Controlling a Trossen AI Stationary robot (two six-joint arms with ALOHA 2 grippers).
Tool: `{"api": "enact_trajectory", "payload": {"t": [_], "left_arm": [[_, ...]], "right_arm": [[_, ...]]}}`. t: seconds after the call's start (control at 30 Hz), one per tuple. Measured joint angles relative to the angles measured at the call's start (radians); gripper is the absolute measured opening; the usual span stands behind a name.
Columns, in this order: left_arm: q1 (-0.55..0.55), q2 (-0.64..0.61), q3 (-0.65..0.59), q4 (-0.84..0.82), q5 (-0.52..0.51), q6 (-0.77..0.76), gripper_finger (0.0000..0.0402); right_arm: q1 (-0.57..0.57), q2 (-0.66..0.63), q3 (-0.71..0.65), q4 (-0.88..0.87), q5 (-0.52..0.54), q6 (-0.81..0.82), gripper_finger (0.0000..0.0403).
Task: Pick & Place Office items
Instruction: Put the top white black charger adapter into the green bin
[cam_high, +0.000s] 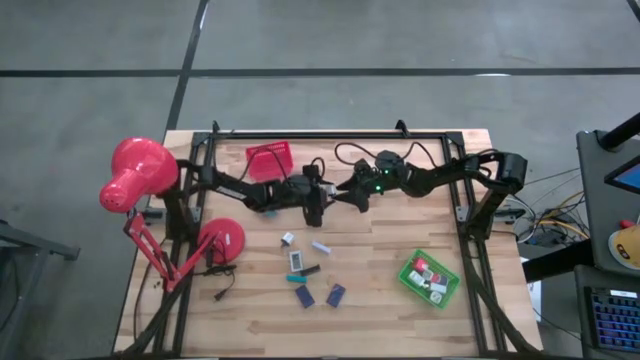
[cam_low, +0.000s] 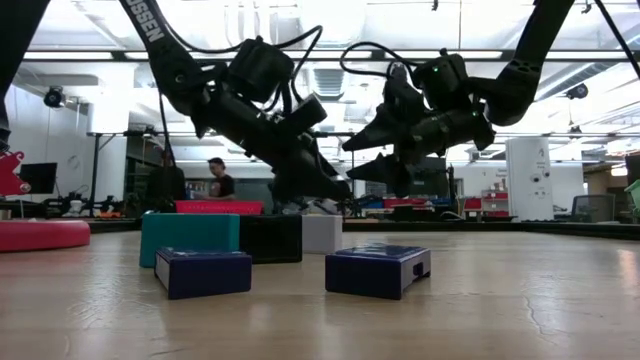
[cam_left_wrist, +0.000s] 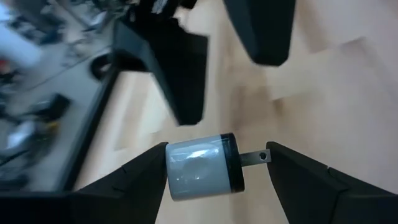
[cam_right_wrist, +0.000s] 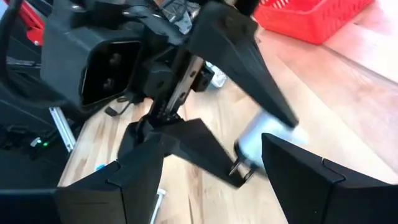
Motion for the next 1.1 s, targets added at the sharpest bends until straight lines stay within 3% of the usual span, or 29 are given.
{"api": "enact_trajectory", "payload": {"t": [0.17, 0.43, 1.1], "left_arm": [[-0.023, 0.0, 0.01, 0.0, -0.15, 0.02, 0.0266], [-0.032, 0.0, 0.038, 0.001, -0.096, 0.019, 0.0266], [-0.039, -0.002, 0.095, 0.001, -0.097, 0.079, 0.0266]], "right_arm": [[-0.003, 0.0, 0.001, 0.0, 0.005, -0.001, 0.026], [-0.004, 0.0, 0.01, 0.0, 0.13, -0.073, 0.0251], [-0.003, -0.001, 0.01, -0.001, 0.134, -0.077, 0.024]]}}
